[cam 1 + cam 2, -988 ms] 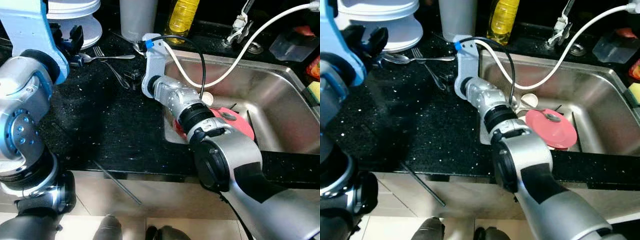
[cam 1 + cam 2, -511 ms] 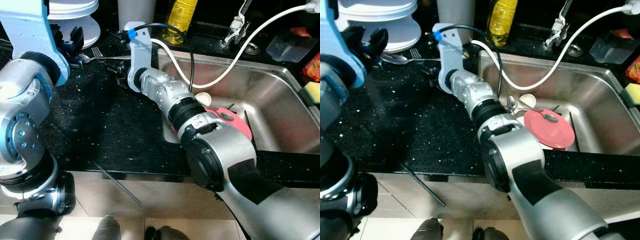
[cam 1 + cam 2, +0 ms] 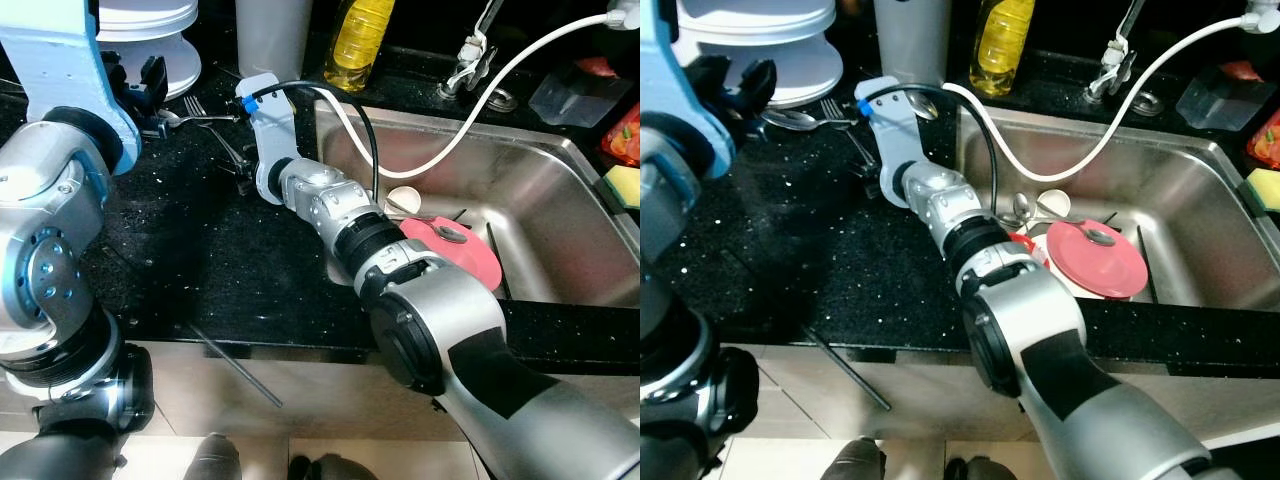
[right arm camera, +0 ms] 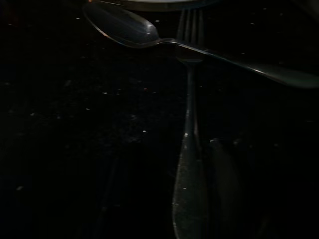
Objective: Kitchen organization
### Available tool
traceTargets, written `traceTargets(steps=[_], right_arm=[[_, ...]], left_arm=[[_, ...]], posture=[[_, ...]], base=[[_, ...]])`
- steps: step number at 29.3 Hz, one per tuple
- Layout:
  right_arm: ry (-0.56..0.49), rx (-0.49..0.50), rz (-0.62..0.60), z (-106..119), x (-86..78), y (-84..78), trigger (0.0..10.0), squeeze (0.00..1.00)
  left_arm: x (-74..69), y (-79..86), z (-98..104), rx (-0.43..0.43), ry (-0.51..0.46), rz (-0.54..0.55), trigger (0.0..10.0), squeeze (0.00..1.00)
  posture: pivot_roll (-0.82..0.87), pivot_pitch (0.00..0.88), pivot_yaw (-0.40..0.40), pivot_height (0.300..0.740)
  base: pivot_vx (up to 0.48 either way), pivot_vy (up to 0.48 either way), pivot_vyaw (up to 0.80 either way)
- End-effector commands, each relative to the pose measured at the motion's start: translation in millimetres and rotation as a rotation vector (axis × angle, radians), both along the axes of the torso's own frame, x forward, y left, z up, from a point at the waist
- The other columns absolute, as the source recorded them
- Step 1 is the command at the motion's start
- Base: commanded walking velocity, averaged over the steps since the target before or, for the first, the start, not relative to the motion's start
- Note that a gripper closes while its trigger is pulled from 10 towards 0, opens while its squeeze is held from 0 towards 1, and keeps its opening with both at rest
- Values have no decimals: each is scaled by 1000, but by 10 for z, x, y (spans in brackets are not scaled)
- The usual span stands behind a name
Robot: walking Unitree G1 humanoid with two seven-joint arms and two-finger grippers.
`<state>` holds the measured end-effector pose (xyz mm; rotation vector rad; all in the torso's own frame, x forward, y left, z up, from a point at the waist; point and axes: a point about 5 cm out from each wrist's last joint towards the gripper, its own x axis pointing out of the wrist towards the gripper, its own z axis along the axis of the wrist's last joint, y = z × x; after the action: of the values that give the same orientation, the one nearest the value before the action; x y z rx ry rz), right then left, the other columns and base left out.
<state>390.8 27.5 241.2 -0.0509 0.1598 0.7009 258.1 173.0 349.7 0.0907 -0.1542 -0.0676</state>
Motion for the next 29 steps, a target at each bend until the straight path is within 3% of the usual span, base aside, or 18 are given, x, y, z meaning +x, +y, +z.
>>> traceTargets(steps=[1,9,16,20,23,29], right_arm=[[119,-29,-18,-282,-18,-85,0,0],[216,86,-11,-293,-26,-97,0,0],[212,115,-4,-229,-10,-109,0,0],[171,184,15,-24,26,-111,0,0],[93,258,49,310,66,-137,0,0],[22,299,57,590,109,-247,0,0]], left_arm=[[-17,-32,-27,5,7,-13,10000,0],[-13,-24,-25,2,6,-10,10000,0],[-21,-17,-26,2,7,-5,10000,0],[-25,-11,-24,3,7,0,10000,0],[-29,-10,-28,3,7,2,10000,0],[-24,-10,-29,0,6,1,10000,0]], posture=[[421,48,-119,740],[414,50,-122,740],[418,55,-123,740],[422,58,-123,740],[420,59,-122,740],[409,56,-120,740]], base=[[0,0,0],[0,0,0],[0,0,0],[0,0,0],[0,0,0],[0,0,0]])
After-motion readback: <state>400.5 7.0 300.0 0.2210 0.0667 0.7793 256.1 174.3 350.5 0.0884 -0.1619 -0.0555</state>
